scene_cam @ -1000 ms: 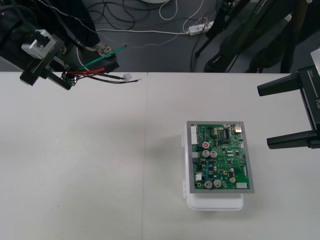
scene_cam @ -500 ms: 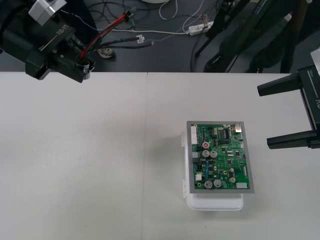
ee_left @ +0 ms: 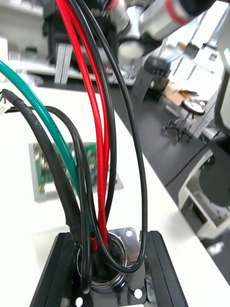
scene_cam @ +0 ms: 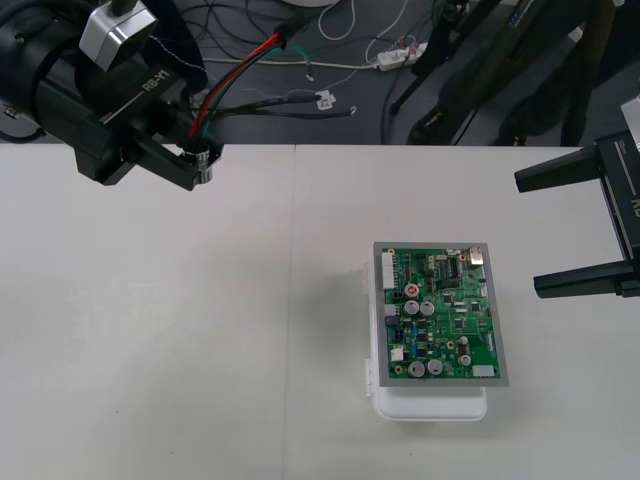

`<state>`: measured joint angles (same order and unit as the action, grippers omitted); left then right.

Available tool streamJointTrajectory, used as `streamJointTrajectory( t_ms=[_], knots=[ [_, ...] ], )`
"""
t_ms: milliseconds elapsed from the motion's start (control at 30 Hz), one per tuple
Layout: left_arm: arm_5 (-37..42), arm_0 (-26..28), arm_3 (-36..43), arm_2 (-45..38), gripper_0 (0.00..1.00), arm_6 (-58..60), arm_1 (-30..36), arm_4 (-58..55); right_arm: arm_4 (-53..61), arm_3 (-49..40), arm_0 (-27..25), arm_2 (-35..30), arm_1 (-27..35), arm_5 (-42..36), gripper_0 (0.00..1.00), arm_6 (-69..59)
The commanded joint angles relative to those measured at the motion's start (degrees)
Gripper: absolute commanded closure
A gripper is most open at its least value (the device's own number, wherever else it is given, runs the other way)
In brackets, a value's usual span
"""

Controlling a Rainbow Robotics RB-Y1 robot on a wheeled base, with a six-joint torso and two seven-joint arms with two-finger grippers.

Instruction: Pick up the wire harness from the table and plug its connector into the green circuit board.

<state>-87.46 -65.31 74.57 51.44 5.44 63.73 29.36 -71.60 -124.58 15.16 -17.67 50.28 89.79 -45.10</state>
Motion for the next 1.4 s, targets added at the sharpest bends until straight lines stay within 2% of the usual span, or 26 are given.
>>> streamJointTrajectory(
  t_ms=[33, 267, 700, 1033, 1267, 1400],
  knots=[
    [-2.54, 3.79, 4.45, -6.44, 1.0, 6.34, -3.53, -1.06, -0.12, -0.76, 0.58, -1.57, 1.83, 0.21, 0.0, -3.24],
    [-2.54, 8.36, 11.57, -9.43, 1.0, 12.31, -7.04, -0.97, -0.12, -0.76, 0.58, -1.57, 1.83, 0.21, 0.0, -3.24],
    [-2.54, 12.93, 15.61, -9.43, 1.0, 14.69, -16.53, 3.77, -0.12, -0.76, 0.58, -1.57, 1.83, 0.21, 0.0, -3.24],
    [-2.54, 17.32, 13.59, -9.52, 1.0, 16.01, -24.36, 5.97, -0.12, -0.76, 0.58, -1.57, 1.83, 0.21, 0.0, -3.24],
    [-2.54, 20.22, 8.67, -11.27, 1.0, 16.01, -30.86, 8.08, -0.12, -0.76, 0.58, -1.57, 1.83, 0.21, 0.0, -3.24],
    [-2.54, 20.22, 5.94, -11.63, 1.0, 15.74, -32.35, 8.08, 0.23, 0.65, -2.15, -1.05, 1.48, 0.21, 0.0, -3.15]
  ],
)
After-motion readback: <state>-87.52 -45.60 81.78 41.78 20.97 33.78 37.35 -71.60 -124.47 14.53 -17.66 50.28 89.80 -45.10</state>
